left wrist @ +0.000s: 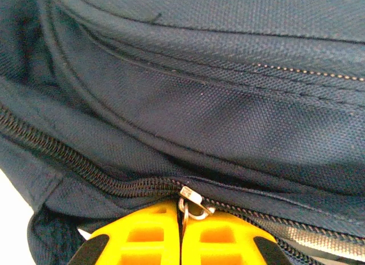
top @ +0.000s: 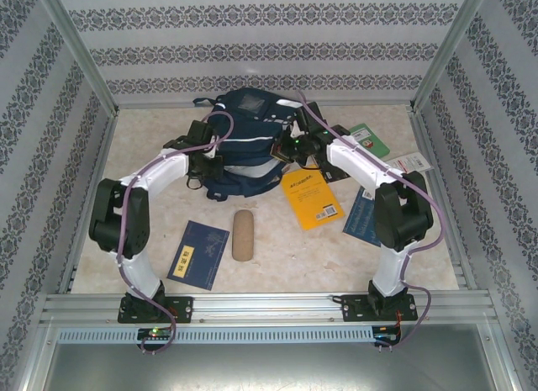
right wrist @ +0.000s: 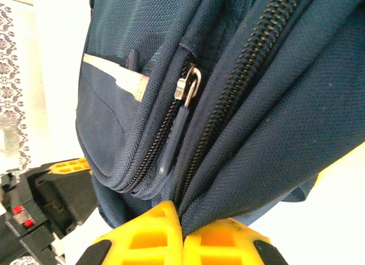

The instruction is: Pack the student bag

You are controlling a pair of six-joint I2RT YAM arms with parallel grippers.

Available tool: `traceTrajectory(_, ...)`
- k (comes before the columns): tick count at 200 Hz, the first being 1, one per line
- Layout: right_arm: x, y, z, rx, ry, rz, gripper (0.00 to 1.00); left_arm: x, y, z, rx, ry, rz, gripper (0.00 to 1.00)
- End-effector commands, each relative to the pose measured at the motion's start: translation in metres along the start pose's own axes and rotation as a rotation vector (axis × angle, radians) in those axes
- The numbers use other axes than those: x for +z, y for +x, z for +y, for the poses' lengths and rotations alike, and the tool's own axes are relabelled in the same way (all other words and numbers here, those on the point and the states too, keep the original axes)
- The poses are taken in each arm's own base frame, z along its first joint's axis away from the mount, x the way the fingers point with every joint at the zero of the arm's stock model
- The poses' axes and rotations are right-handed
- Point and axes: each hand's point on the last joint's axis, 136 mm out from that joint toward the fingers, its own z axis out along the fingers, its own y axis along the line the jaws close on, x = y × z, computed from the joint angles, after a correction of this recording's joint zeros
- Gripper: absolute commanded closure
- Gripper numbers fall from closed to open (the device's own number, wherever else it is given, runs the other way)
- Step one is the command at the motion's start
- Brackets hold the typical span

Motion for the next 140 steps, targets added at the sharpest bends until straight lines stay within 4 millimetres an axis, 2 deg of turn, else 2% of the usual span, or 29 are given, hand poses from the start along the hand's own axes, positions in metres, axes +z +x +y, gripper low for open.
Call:
traceTrajectory(1, -0.045, -0.057, -0.033, -0.017, 0.105, -0.203, 1.00, -0.006, -0.003, 0.078, -0.084, -0.256, -0.003, 1.00)
traceTrajectory(16, -0.038, -0.058, -0.025, -0.052, 0.096, -0.189, 1.00, -0.019, -0.004, 0.077, -0.090, -0.253, -0.029, 1.00)
traceTrajectory(44, -0.018, -0.059, 0.000, -0.120, 0.055, -0.157, 1.00, -0.049, 0.004, 0.083, -0.087, -0.302, -0.054, 1.00)
traceTrajectory(83, 0.013, -0.053, 0.041, -0.195, -0.011, -0.099, 1.00, -0.083, 0.033, 0.089, -0.101, -0.328, -0.080, 1.00)
traceTrajectory(105, 0.022, -0.053, 0.060, -0.247, -0.021, -0.088, 1.00, -0.089, 0.046, 0.075, -0.133, -0.237, -0.094, 1.00)
traceTrajectory(140, 0.028, -0.052, 0.055, -0.259, 0.005, -0.082, 1.00, -0.085, 0.052, 0.022, -0.067, -0.065, -0.077, 1.00)
